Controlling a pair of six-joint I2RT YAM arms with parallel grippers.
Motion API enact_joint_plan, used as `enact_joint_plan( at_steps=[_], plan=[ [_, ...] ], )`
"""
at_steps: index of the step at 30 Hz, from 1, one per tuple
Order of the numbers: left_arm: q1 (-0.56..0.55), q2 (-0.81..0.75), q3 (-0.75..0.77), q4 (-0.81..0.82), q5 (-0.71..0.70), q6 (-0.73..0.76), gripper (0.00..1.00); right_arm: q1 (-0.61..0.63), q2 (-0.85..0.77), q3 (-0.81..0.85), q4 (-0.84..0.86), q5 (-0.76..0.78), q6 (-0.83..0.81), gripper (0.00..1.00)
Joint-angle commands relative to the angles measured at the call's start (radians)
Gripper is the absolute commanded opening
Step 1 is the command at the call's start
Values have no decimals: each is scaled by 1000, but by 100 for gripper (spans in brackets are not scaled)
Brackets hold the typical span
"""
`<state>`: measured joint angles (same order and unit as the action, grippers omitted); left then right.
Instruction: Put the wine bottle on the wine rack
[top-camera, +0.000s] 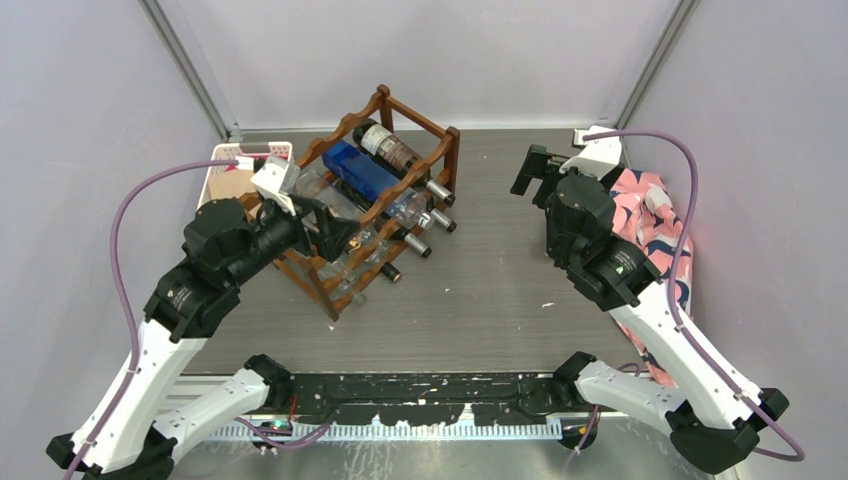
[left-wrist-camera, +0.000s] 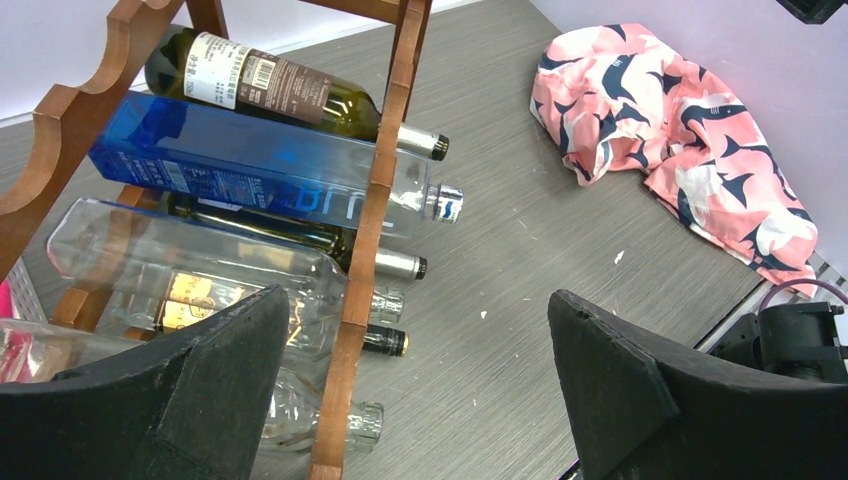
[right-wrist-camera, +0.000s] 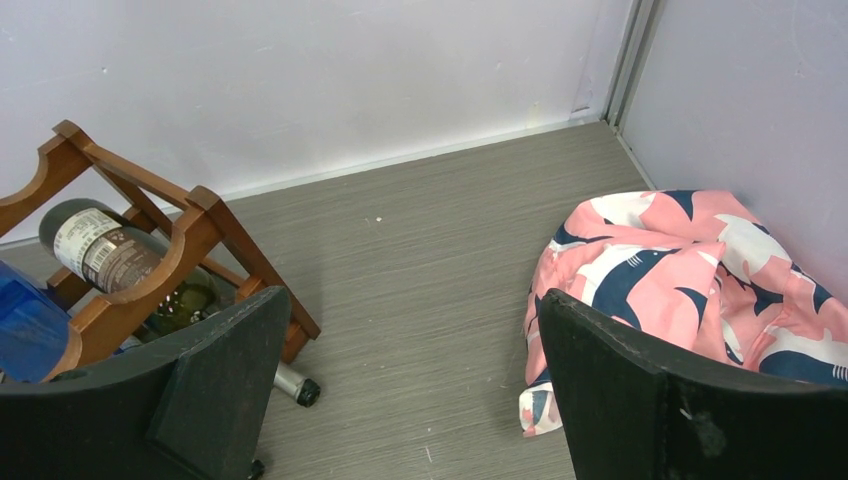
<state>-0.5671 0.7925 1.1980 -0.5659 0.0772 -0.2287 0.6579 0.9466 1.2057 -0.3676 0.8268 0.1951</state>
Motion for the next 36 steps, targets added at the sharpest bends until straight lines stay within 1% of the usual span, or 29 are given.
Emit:
enact_joint_plan(
  at_steps=[1,11,16,20,25,36],
  plan=[
    [6,-19,3,41,14,-7,100,-4,-25,8,30,7,21,100],
    [6,-31,15,31,15,-10,100,-3,-42,12,25,15,16,100],
    [6,-27,66,13,15,6,100,-4,-58,34,25,33,-12,100],
    [6,-7,152,-20,25,31,100,-4,-47,112,31,38,-54,100],
    [6,22,263,-59,26,75,100,-4,9,263,39,35,-123,100],
    [6,94,454,-72,30,133,100,-4,123,509,40,-16,-143,100]
  ],
)
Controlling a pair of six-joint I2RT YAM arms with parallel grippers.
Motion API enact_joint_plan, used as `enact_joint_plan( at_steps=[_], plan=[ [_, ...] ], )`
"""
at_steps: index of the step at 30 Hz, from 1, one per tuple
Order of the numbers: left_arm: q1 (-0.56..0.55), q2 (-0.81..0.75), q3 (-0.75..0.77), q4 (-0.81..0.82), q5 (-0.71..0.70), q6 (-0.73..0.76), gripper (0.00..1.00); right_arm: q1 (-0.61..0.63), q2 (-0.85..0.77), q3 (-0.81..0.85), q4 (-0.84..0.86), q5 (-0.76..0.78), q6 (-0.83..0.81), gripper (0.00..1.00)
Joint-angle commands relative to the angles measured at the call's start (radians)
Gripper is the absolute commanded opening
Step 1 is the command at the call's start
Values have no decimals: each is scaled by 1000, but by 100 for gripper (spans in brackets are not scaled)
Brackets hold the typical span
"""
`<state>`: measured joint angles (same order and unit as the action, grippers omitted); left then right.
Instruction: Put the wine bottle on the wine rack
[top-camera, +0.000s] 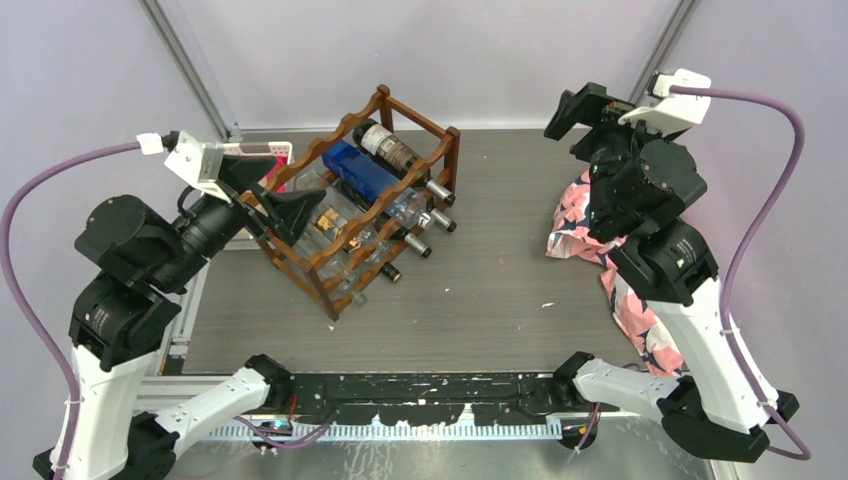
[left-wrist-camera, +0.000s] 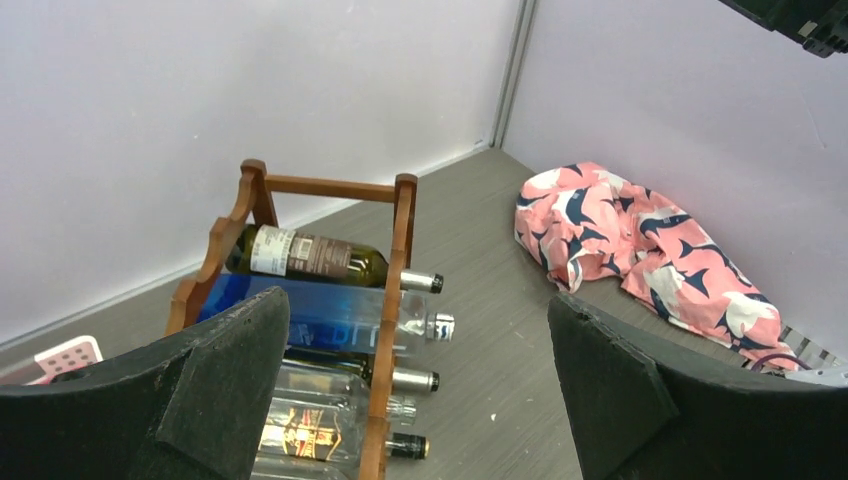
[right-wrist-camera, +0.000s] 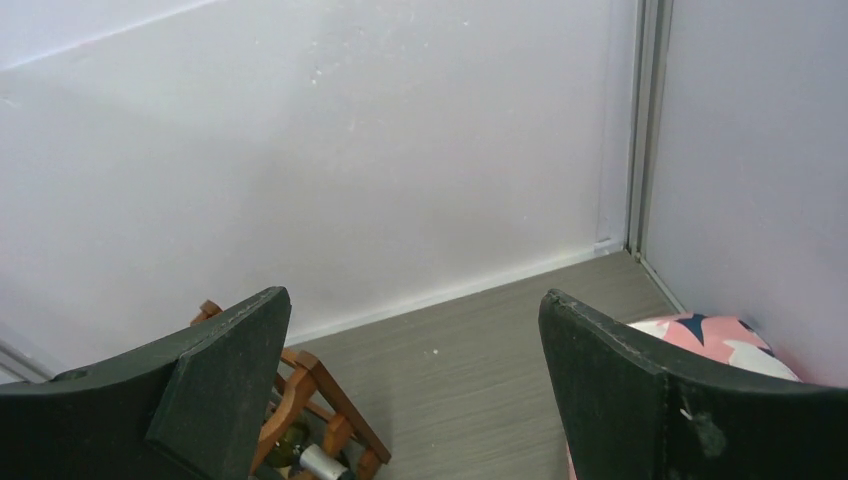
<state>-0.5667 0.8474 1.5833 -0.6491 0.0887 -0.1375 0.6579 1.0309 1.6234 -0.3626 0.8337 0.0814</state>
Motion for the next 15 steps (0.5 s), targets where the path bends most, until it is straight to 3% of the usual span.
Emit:
enact_joint_plan(
  at_steps=[1,5,15],
  plan=[
    [5,55,91,7,18,49,100,-4,51,116,34,-28,-37,100],
    [6,69,130,2,21,59,100,-4,66,164,35,-45,-48,100],
    [5,30,55,17,20,42,100,-3,42,95,57,-53,-53,100]
  ],
)
